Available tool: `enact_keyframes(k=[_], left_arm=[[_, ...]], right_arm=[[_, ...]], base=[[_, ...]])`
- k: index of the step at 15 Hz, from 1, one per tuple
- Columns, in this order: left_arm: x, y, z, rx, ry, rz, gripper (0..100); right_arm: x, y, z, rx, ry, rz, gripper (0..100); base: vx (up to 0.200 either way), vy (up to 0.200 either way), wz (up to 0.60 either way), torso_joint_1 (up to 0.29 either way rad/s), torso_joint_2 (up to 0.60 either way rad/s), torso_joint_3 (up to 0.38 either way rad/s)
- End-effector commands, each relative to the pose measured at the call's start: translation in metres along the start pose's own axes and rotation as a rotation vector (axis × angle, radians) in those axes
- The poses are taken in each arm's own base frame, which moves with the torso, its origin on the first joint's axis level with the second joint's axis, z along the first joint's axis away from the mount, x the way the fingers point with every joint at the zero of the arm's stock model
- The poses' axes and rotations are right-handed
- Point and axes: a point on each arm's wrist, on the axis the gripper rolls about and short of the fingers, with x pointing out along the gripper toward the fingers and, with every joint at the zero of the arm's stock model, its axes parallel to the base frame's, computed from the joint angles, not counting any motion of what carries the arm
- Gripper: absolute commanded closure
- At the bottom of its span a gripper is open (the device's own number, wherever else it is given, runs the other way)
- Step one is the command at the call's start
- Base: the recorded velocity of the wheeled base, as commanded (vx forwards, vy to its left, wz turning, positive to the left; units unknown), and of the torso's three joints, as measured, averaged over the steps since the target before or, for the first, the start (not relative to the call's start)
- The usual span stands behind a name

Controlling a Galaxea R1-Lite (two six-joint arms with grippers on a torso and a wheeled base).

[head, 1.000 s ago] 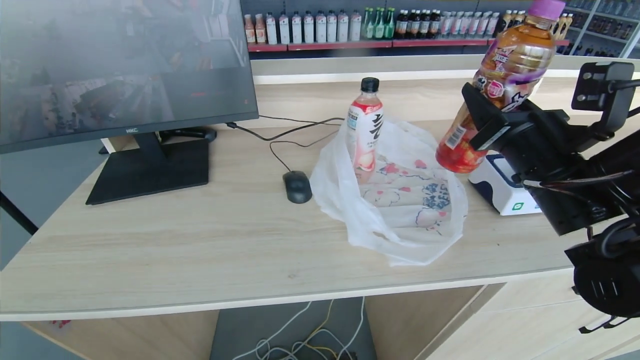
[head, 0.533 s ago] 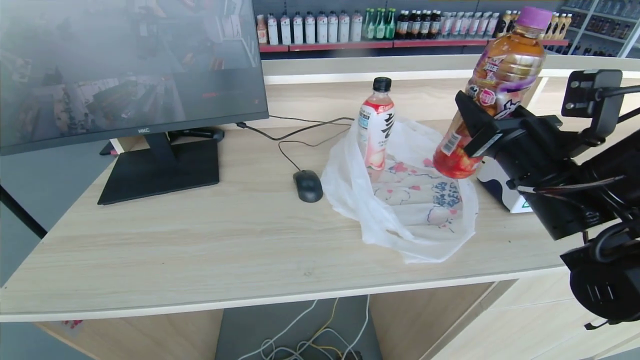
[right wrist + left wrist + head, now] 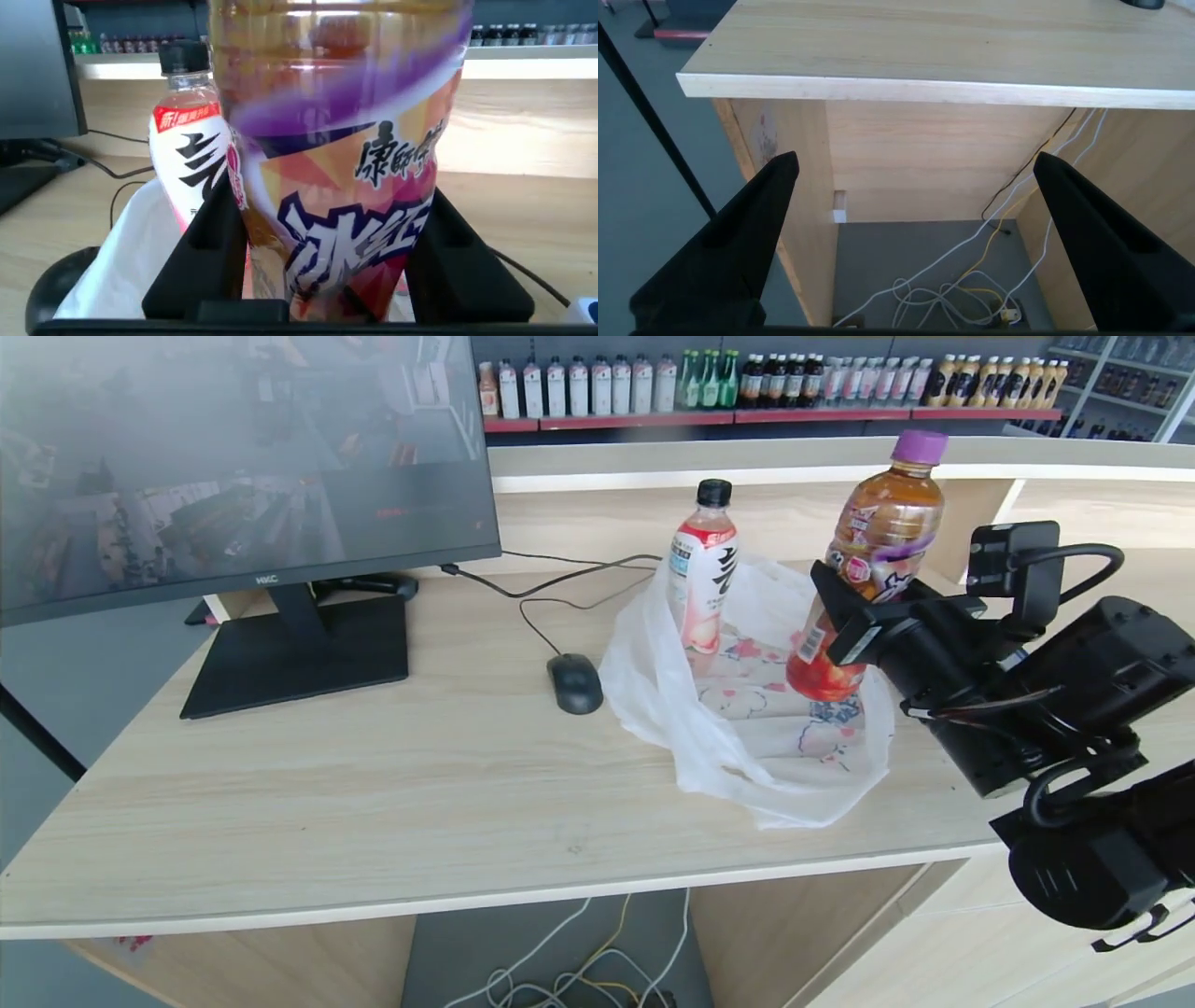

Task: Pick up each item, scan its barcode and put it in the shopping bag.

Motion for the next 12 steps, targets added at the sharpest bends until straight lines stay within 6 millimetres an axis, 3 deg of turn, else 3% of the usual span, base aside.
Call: enact_keyframes(k=[1,7,12], left_arm=[[0.0,0.0,0.0,0.0,0.0,0.0,0],[0.0,0.0,0.0,0.0,0.0,0.0,0],[0.0,0.0,0.0,0.0,0.0,0.0,0]], right_arm=[[0.002,0.002,-0.017,-0.003,0.043,0.006,100],[0.009,-0.013,-0.037,-0.011,0.079,-0.037,100],[0.019,-0.012,-0.058,-0.016,0.104,-0.035,100]], base=[[0.0,0.0,0.0,0.0,0.0,0.0],[0.0,0.0,0.0,0.0,0.0,0.0],[0.0,0.0,0.0,0.0,0.0,0.0]])
